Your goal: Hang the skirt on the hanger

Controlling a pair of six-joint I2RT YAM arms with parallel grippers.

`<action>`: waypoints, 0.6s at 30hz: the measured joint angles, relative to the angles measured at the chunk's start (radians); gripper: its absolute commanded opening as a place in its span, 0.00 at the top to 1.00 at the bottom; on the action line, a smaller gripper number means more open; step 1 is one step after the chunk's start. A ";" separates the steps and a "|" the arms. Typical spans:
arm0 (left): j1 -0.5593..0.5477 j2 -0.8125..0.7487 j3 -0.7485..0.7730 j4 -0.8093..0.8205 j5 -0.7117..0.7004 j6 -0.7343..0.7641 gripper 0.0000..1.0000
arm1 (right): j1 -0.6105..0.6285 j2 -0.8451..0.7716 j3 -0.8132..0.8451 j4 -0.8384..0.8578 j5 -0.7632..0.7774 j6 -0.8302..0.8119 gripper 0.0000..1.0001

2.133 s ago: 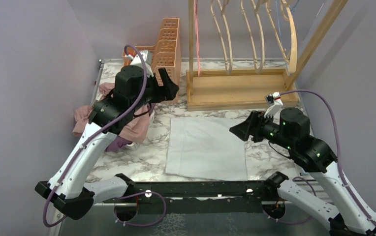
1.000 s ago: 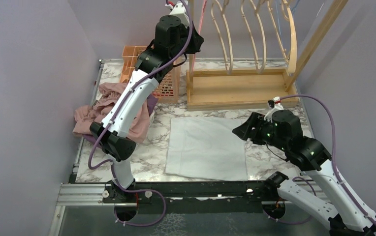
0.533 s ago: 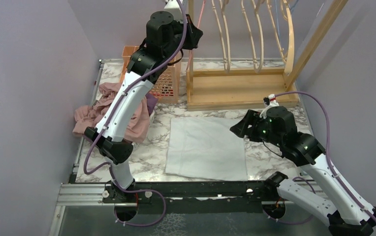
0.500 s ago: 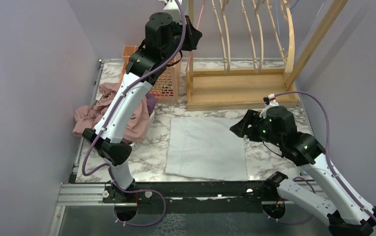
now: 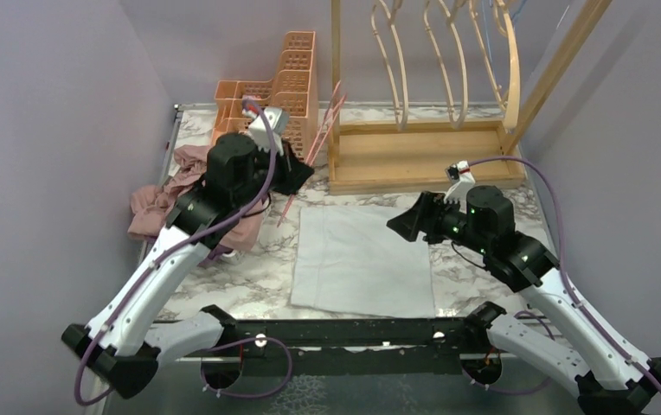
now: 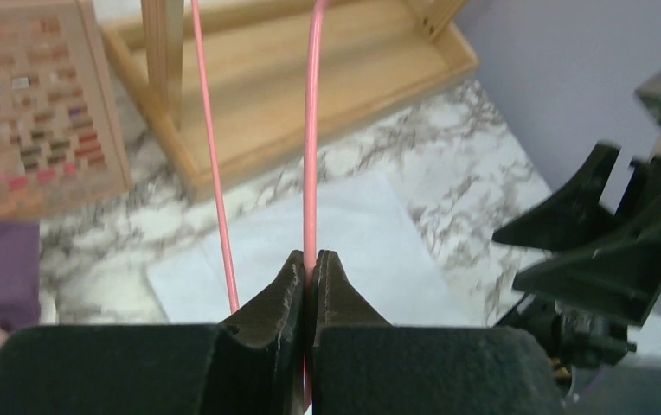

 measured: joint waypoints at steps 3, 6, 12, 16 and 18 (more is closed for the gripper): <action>0.000 -0.131 -0.174 0.002 0.003 -0.045 1.00 | 0.000 0.018 -0.037 0.087 -0.049 0.019 0.22; 0.000 -0.219 -0.314 0.050 0.021 -0.103 1.00 | 0.000 0.034 -0.117 0.210 -0.092 0.093 0.23; 0.000 -0.281 -0.477 0.128 0.066 -0.227 1.00 | 0.014 0.092 -0.284 0.454 -0.108 0.351 0.23; 0.000 -0.287 -0.512 0.212 0.111 -0.321 1.00 | 0.068 0.210 -0.301 0.620 -0.108 0.491 0.23; 0.000 -0.295 -0.531 0.257 0.132 -0.369 1.00 | 0.108 0.275 -0.285 0.677 -0.102 0.542 0.23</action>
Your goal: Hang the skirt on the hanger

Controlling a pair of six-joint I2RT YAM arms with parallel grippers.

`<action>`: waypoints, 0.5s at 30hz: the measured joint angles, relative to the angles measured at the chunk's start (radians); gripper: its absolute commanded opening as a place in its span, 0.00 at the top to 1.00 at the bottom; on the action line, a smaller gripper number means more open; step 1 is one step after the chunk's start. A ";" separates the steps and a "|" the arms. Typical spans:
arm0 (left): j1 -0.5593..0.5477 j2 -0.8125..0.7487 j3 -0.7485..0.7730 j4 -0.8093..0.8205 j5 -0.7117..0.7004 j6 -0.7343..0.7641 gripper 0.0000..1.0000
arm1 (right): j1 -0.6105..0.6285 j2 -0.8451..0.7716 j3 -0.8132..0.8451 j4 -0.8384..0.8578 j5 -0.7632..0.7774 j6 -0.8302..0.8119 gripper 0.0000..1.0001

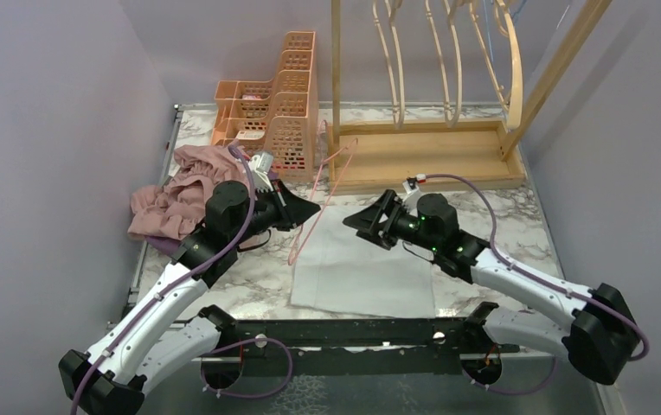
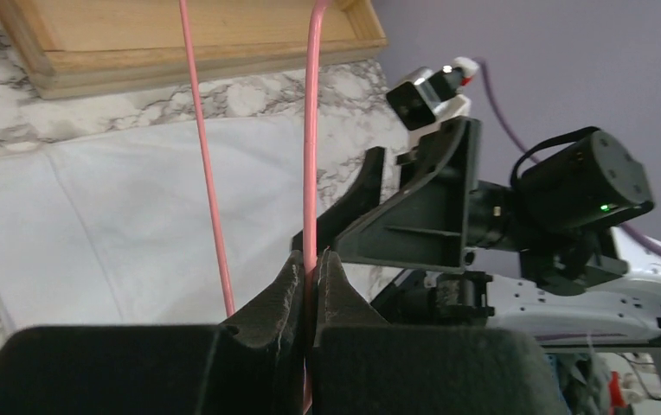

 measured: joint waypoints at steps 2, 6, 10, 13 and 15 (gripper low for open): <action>0.000 -0.010 -0.020 0.041 0.017 -0.041 1.00 | 0.043 0.065 0.017 0.063 0.014 0.050 0.23; 0.000 -0.040 -0.056 0.082 0.034 -0.103 1.00 | 0.097 0.171 0.032 0.191 0.046 0.138 0.26; 0.000 -0.067 -0.075 0.102 0.049 -0.140 1.00 | 0.110 0.256 0.048 0.279 0.085 0.207 0.35; 0.000 -0.095 -0.099 0.120 0.059 -0.167 1.00 | 0.114 0.301 0.070 0.311 0.111 0.248 0.45; 0.000 -0.119 -0.121 0.132 0.064 -0.183 1.00 | 0.115 0.326 0.084 0.324 0.123 0.278 0.55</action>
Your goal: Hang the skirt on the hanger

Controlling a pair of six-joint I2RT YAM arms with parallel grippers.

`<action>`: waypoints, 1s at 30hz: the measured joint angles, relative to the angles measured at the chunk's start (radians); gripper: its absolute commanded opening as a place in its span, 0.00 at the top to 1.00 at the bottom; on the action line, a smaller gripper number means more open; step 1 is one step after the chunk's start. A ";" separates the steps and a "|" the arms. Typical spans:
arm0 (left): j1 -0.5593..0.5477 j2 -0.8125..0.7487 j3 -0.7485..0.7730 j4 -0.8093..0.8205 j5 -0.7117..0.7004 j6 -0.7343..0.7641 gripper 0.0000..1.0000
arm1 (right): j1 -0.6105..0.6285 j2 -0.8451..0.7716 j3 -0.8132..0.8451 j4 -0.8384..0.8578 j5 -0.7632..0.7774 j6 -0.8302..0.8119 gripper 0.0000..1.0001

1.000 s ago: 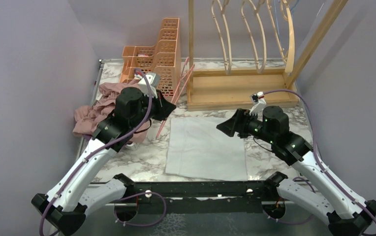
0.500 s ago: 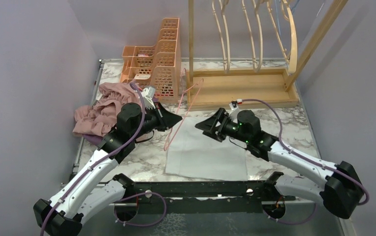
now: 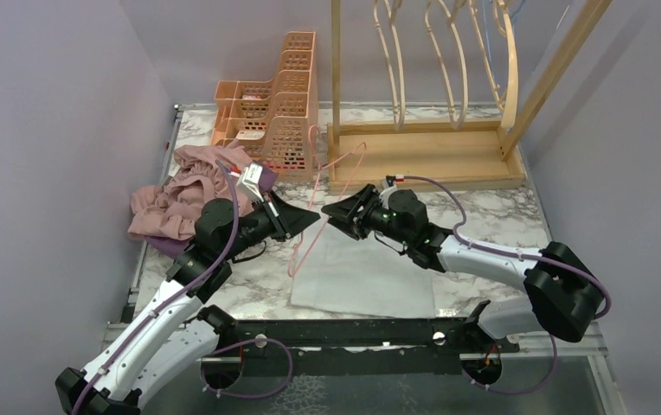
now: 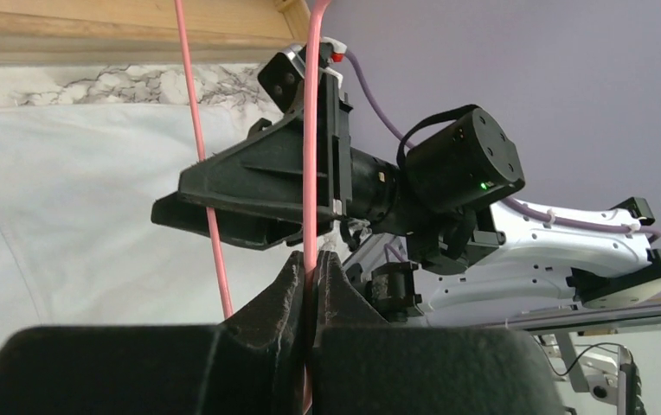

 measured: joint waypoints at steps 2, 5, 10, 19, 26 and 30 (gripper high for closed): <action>0.000 -0.020 -0.021 0.008 0.006 -0.014 1.00 | 0.001 0.024 0.005 0.018 0.005 0.025 0.66; 0.000 -0.035 -0.037 0.013 0.010 -0.028 1.00 | 0.002 0.048 0.006 0.040 0.007 0.055 0.88; 0.000 -0.043 -0.043 0.000 0.004 -0.029 0.51 | 0.002 0.050 0.010 0.059 0.007 0.062 0.99; 0.000 0.022 -0.014 0.004 -0.085 -0.004 0.39 | 0.002 -0.011 0.010 -0.074 -0.029 -0.013 0.99; 0.000 0.103 0.061 -0.015 -0.159 0.054 0.39 | 0.002 -0.053 0.024 -0.174 -0.051 -0.079 0.99; 0.000 0.114 0.115 -0.023 -0.225 0.109 0.53 | 0.002 -0.060 0.026 -0.260 -0.058 -0.123 0.99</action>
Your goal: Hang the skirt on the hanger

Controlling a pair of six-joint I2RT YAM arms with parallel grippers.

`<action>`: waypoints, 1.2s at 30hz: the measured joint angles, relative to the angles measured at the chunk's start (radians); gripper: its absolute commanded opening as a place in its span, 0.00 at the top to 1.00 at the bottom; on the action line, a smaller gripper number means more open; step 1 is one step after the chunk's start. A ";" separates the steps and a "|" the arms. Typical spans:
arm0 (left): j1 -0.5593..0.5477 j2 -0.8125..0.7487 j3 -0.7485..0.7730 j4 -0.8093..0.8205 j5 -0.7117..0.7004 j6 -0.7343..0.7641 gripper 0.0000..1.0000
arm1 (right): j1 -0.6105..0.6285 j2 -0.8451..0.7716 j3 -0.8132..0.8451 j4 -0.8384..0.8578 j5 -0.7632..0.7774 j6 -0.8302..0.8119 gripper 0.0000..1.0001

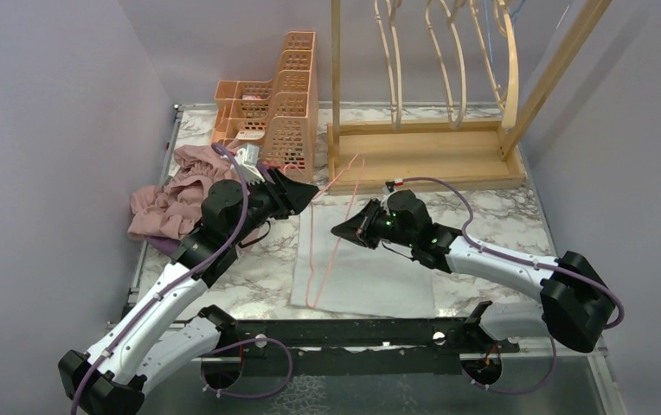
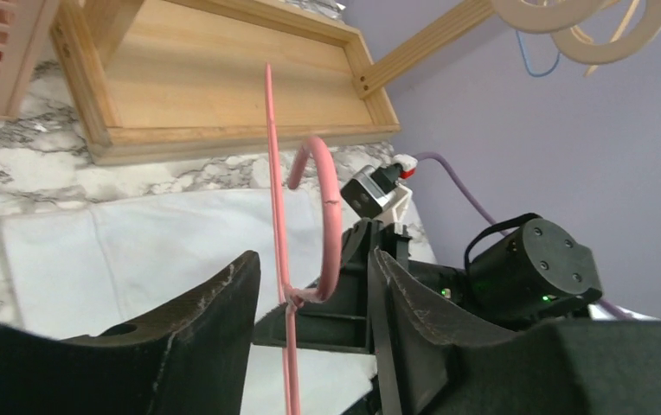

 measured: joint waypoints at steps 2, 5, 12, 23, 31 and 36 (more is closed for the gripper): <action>0.000 0.000 0.000 -0.002 -0.016 0.015 0.56 | 0.000 -0.002 0.000 -0.026 0.000 -0.009 0.99; 0.000 0.008 0.000 -0.012 -0.035 0.035 0.62 | 0.000 -0.002 0.003 -0.055 -0.001 -0.020 0.99; 0.000 0.046 0.001 -0.048 -0.040 0.058 0.81 | 0.000 0.000 0.021 -0.084 -0.011 -0.035 0.99; 0.000 0.066 0.002 -0.107 -0.050 0.080 1.00 | 0.000 0.029 0.021 -0.095 -0.031 -0.096 0.47; 0.000 -0.028 0.000 -0.222 -0.210 0.190 1.00 | 0.000 0.027 0.021 -0.119 -0.021 -0.194 0.46; 0.000 -0.074 -0.002 -0.283 -0.299 0.257 1.00 | 0.000 0.059 0.048 -0.170 0.009 -0.260 0.47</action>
